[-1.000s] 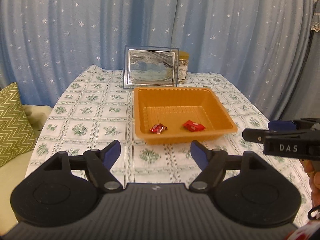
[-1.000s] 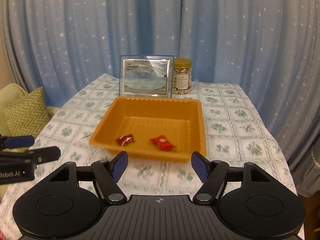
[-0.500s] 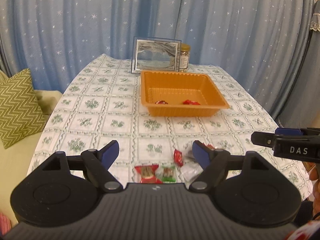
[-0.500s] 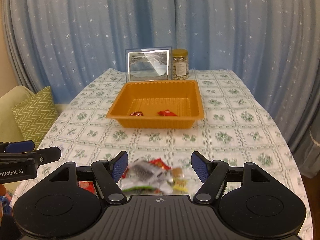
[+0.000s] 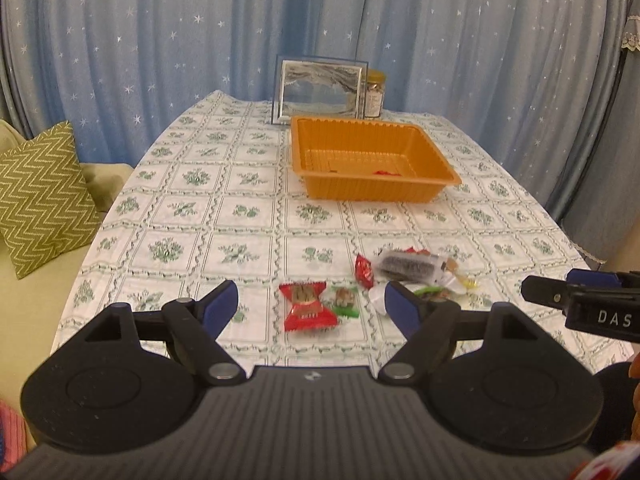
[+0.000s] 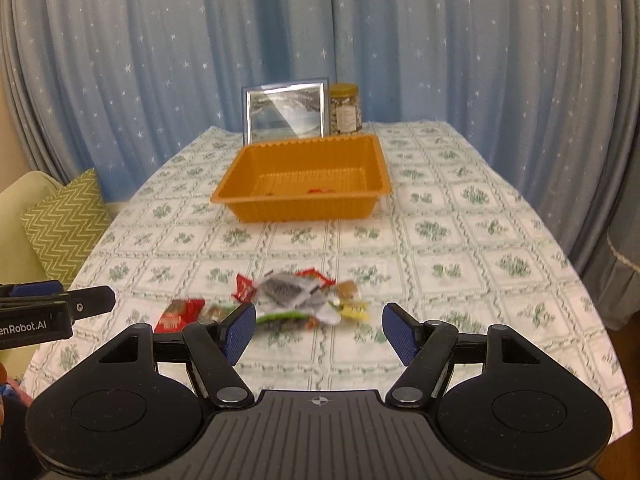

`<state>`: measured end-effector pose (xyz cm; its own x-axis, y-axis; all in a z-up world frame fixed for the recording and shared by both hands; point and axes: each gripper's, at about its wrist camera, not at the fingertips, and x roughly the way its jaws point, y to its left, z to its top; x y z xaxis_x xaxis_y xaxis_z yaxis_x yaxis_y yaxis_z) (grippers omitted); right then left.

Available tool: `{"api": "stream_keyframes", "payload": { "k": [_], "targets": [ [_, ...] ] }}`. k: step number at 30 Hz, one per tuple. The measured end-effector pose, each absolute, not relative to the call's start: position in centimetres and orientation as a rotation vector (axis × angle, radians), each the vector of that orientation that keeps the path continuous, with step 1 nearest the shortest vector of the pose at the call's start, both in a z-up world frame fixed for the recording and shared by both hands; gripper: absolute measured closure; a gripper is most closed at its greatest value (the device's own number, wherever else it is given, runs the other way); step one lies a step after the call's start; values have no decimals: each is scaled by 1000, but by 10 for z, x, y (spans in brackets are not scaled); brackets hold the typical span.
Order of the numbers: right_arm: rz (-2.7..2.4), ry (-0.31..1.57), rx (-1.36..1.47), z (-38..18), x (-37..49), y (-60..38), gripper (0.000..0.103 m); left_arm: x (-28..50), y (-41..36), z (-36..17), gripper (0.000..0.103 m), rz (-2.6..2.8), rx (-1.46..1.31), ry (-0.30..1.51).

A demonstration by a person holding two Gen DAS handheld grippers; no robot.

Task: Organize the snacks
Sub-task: 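Move both tools back toward the snack pile, then grasp the red packet with gold print using the left gripper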

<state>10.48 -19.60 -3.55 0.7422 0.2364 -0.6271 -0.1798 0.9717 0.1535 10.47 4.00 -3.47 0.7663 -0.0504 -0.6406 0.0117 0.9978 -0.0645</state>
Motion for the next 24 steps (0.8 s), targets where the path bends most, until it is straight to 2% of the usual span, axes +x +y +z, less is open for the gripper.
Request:
{"api": "stream_keyframes", "payload": {
  "k": [24],
  "targets": [
    [222, 789, 89, -89, 130, -193, 33, 137, 42, -95, 26, -19, -41, 795]
  ]
}}
